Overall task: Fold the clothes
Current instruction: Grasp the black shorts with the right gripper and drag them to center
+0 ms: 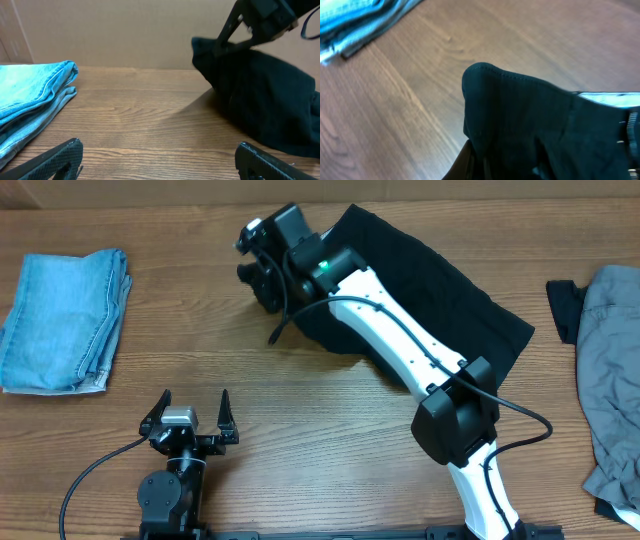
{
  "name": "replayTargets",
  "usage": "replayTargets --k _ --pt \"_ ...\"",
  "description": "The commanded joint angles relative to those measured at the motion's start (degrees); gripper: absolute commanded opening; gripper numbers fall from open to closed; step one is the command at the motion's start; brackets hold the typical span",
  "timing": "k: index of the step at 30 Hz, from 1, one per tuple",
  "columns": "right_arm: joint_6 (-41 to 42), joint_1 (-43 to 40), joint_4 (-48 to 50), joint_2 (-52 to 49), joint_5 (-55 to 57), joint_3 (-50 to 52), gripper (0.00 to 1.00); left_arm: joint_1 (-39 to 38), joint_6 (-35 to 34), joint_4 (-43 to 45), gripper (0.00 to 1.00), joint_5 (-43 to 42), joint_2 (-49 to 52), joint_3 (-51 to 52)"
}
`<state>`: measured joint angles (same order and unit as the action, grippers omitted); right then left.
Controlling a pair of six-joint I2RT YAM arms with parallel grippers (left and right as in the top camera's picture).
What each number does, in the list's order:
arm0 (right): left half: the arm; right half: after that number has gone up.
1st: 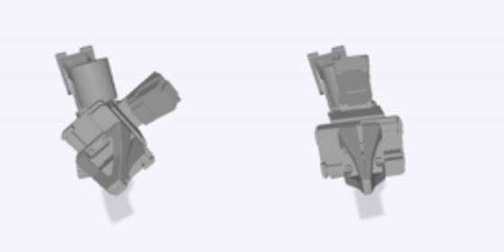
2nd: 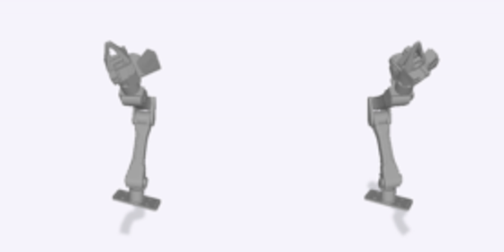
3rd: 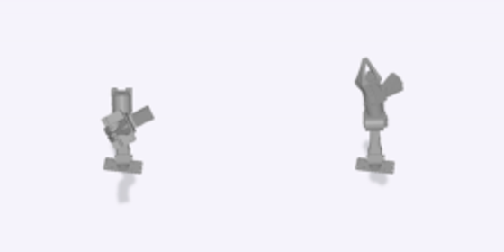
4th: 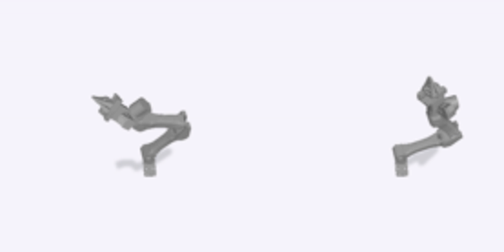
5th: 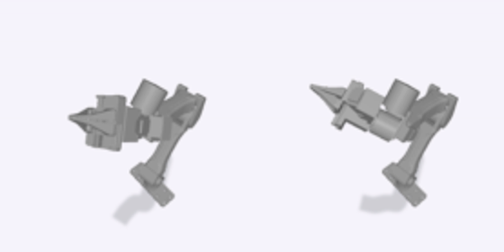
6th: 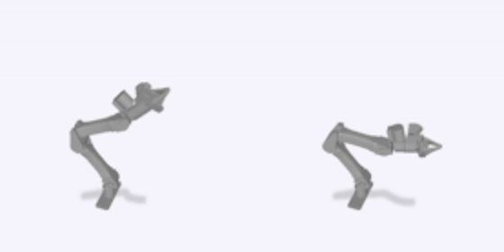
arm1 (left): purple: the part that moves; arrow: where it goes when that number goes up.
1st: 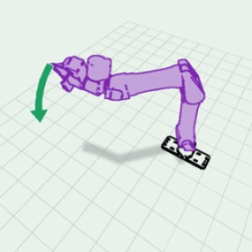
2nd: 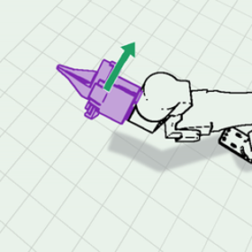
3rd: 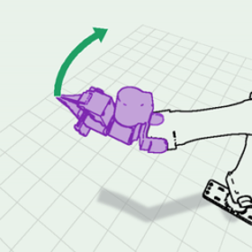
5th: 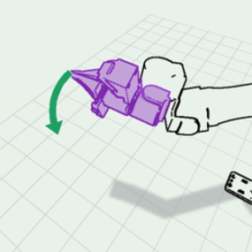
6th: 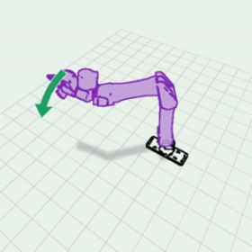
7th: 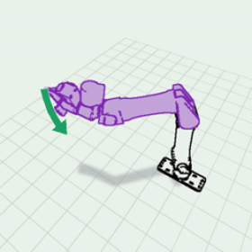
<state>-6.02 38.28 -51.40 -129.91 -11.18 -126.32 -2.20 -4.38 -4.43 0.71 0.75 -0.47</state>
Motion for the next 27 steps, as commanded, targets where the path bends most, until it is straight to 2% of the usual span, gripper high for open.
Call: replayTargets --k 1,6,15,16,17,18,20,23,27 --pt "0.35 1.46 -1.22 0.0 -1.84 -1.22 0.04 0.39 -0.79 0.11 1.0 0.33 -0.48 0.15" --pt "4.46 1.53 -1.88 0.0 -8.44 -1.22 0.04 0.39 -0.79 0.11 1.0 0.31 -0.48 0.15" --pt "4.79 3.3 -2.6 -0.02 -8.44 -1.22 0.04 0.39 -0.79 0.11 1.0 0.33 -0.48 0.15" --pt "4.81 3.63 -2.82 -0.02 -8.44 -1.22 0.09 0.39 -0.79 0.11 1.0 0.33 -0.48 0.15" --pt "4.81 3.98 -2.99 -0.02 -8.46 -1.22 0.24 0.39 -0.79 0.11 1.0 0.31 -0.48 0.15" --pt "4.79 4.37 -3.04 -0.02 -8.44 -1.22 0.49 0.39 -0.79 0.11 1.0 0.33 -0.48 0.15" --pt "4.76 4.57 -2.89 0.02 -8.44 -1.27 0.71 0.39 -0.79 0.11 1.0 0.33 -0.48 0.15" --pt "4.76 3.91 -2.97 1.49 -8.39 -2.25 0.81 0.39 -0.79 0.11 1.0 0.33 -0.48 0.15" --pt "4.81 0.74 -4.55 6.75 -1.53 -4.39 0.82 0.39 -0.79 0.11 1.0 0.33 -0.48 0.15"
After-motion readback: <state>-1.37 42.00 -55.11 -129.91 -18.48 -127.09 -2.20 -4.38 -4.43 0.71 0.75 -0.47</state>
